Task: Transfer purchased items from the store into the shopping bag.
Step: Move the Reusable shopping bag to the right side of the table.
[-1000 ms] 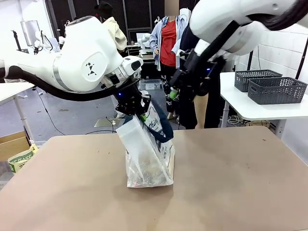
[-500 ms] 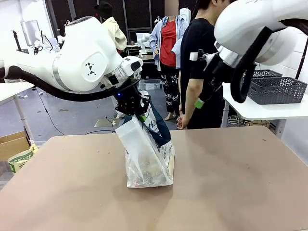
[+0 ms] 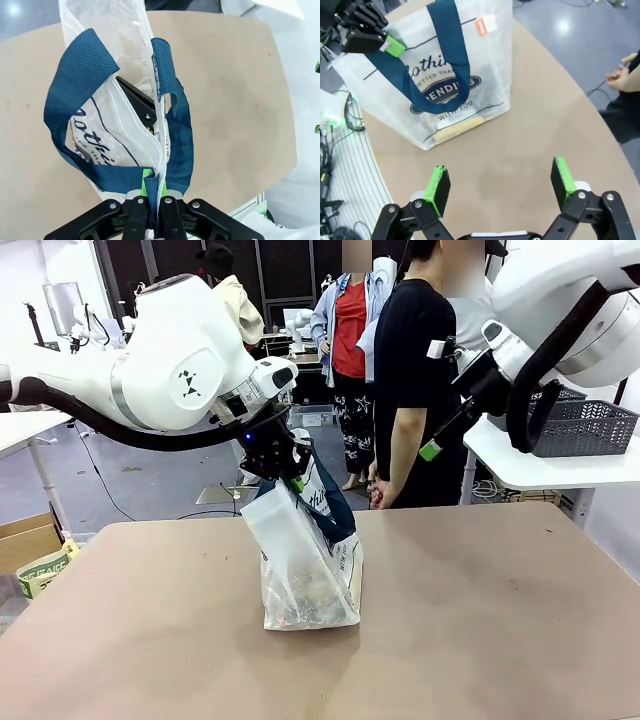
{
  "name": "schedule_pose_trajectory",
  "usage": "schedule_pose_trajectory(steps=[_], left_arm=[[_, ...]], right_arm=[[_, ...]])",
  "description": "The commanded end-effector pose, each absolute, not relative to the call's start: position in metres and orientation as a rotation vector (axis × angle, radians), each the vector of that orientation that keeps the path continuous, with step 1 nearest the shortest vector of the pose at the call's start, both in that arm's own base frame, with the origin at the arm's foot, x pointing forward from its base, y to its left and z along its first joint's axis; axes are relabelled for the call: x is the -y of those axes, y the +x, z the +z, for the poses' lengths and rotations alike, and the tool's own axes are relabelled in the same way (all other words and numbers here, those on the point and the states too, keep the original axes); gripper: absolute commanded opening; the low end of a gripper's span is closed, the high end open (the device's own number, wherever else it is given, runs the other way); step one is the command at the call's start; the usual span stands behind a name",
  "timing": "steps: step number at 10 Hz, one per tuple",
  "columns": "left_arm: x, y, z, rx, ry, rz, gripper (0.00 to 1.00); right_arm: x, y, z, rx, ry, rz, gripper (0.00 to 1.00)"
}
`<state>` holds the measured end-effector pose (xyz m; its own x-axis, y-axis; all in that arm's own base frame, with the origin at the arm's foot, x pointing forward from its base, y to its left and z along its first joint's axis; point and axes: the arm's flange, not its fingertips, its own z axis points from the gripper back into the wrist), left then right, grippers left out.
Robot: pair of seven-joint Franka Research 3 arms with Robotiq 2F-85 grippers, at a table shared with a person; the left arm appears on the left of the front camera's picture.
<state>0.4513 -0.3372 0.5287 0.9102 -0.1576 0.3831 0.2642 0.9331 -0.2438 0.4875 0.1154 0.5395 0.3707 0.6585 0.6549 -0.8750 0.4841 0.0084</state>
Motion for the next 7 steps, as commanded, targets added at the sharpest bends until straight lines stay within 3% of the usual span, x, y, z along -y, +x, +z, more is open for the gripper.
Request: schedule_pose_trajectory(steps=[1,7], left_arm=[[0.3357,0.4512,0.5293,0.368,-0.299,-0.211,0.0],[0.3357,0.4512,0.5293,0.368,-0.299,-0.211,0.0]], right_arm=[[-0.122,0.4874,0.5419,0.623,0.342,1.035,1.0],[-0.122,0.4874,0.5419,0.623,0.342,1.035,1.0]])
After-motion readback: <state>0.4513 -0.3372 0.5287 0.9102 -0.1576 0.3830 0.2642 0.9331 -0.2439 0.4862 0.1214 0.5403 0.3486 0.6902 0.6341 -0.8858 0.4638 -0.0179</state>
